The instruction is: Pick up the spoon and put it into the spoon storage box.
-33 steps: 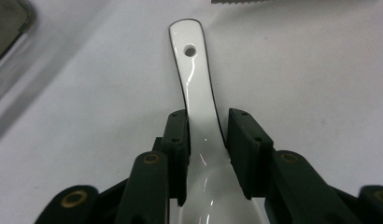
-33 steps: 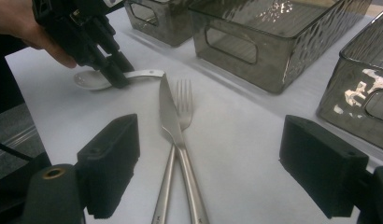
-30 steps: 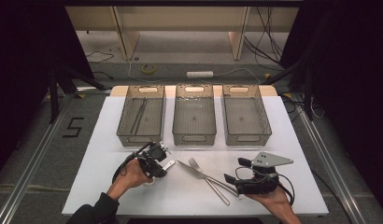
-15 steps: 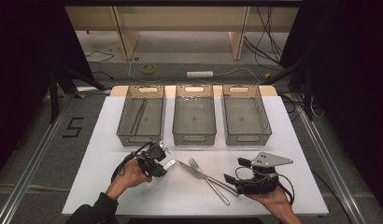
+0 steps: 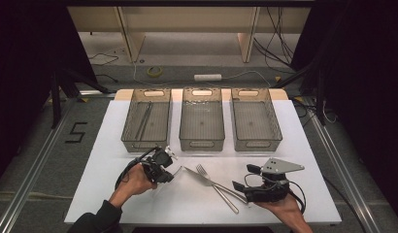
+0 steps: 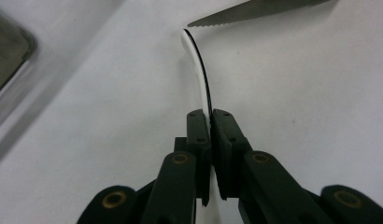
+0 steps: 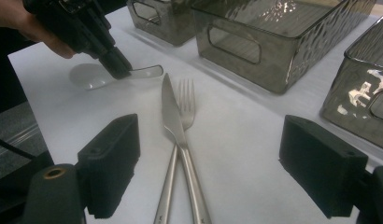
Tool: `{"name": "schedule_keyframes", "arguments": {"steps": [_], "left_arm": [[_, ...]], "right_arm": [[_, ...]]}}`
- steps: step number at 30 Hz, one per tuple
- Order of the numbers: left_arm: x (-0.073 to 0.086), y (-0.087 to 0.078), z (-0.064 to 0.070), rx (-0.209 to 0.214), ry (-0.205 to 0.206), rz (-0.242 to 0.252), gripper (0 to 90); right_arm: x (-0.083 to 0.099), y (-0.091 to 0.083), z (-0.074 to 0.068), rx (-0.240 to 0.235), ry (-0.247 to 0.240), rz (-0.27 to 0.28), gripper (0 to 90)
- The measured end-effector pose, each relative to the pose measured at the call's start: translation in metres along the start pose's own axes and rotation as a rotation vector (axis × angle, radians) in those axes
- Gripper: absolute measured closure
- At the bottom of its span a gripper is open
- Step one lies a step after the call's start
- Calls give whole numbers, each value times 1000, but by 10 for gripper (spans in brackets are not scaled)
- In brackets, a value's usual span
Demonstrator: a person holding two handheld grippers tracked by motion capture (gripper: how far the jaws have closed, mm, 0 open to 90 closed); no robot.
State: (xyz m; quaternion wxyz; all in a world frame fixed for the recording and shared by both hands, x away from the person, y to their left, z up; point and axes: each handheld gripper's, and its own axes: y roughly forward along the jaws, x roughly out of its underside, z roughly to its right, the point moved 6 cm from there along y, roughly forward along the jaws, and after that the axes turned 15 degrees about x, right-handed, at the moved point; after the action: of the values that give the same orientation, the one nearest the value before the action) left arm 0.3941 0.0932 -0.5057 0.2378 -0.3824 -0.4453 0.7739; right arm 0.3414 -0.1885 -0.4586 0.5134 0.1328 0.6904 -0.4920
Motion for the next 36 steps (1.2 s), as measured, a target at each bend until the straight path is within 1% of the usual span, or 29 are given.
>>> {"name": "schedule_keyframes", "arguments": {"steps": [3, 6, 7, 8, 9, 11, 13, 16, 19, 21, 23, 26, 27, 29, 30, 31, 35, 36], "left_arm": [[0, -2, 1, 2, 7, -3, 856], [-1, -4, 2, 3, 2, 13, 856], [-2, -6, 3, 7, 7, 14, 856], [-2, -8, 4, 13, 16, 13, 856], [-3, -9, 5, 20, 13, 24, 856], [-5, -11, 8, 29, 25, 29, 857], [-7, -13, 13, 51, 36, 29, 857], [-10, -14, 23, 77, 66, 19, 856], [-14, -11, 35, 107, 90, 18, 856], [-16, -8, 41, 117, 107, 4, 856], [-17, -6, 45, 124, 119, -9, 856], [-19, -4, 51, 141, 135, -15, 856], [-19, -4, 54, 141, 141, -14, 856], [-21, -3, 58, 156, 150, -15, 856], [-21, -3, 58, 156, 150, -15, 856], [-22, -3, 61, 161, 155, -13, 856], [-25, -2, 69, 176, 183, -30, 856], [-26, -1, 70, 178, 182, -25, 856]], "right_arm": [[0, 0, 0, -1, 0, 1, 213], [0, 0, 0, -1, 0, 0, 213], [0, 0, 0, -2, 0, 2, 214], [0, 0, -1, -5, 1, 4, 214], [-1, 0, -1, -7, 2, 5, 214], [-1, -1, -2, -12, 0, 4, 214], [-2, 0, -3, -18, -2, 8, 214], [-4, 1, -8, -35, -23, 11, 212], [-6, 3, -16, -48, -70, 10, 211], [-8, 5, -22, -60, -104, 8, 211], [-9, 8, -29, -70, -147, 7, 211], [-9, 12, -38, -80, -212, -4, 211], [-9, 14, -41, -83, -227, -6, 211], [-9, 16, -46, -92, -252, -12, 212], [-9, 16, -46, -92, -252, -12, 212], [-10, 18, -50, -101, -278, -12, 215], [-10, 22, -57, -123, -318, -19, 230], [-9, 23, -59, -125, -327, -25, 230]]}}
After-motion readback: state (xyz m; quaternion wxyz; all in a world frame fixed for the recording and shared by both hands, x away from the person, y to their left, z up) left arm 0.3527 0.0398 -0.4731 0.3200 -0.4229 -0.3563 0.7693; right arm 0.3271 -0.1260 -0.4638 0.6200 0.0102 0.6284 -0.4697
